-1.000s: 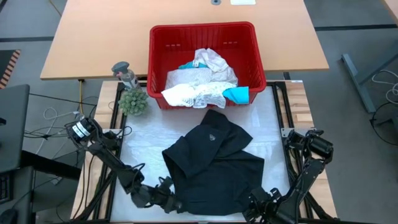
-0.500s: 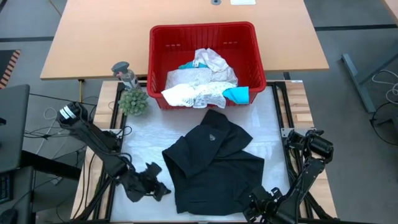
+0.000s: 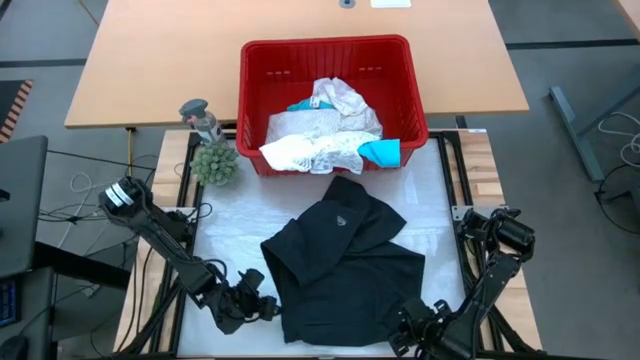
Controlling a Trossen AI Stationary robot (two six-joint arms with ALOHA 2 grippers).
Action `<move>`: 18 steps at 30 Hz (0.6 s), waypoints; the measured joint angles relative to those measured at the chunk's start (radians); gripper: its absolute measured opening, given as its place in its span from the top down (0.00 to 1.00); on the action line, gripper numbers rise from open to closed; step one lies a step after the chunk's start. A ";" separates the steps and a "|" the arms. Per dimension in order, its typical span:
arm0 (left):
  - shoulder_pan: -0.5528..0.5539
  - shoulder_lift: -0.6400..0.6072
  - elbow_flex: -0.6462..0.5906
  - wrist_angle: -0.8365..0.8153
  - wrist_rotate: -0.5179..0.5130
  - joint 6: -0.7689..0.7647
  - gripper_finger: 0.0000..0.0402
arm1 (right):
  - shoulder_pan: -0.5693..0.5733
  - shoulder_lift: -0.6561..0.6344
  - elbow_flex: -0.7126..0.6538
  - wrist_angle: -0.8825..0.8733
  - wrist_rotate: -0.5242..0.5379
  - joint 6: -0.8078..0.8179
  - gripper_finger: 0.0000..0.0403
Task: Fold Laundry from Bin
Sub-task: Fold the black shorts
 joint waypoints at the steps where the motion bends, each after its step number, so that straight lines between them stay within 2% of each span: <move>1: -0.002 0.015 0.000 0.032 0.004 -0.008 0.38 | 0.000 0.000 0.000 0.000 0.000 0.000 0.53; 8: 0.006 0.108 0.001 0.175 0.015 -0.012 0.38 | 0.000 0.000 0.000 0.001 0.000 -0.003 0.53; 14: 0.015 0.128 0.000 0.203 0.001 -0.003 0.39 | 0.001 0.000 0.000 0.004 0.001 -0.002 0.53; 18: 0.044 0.128 0.001 0.265 0.000 0.072 0.47 | 0.001 0.000 0.000 0.005 0.003 -0.009 0.53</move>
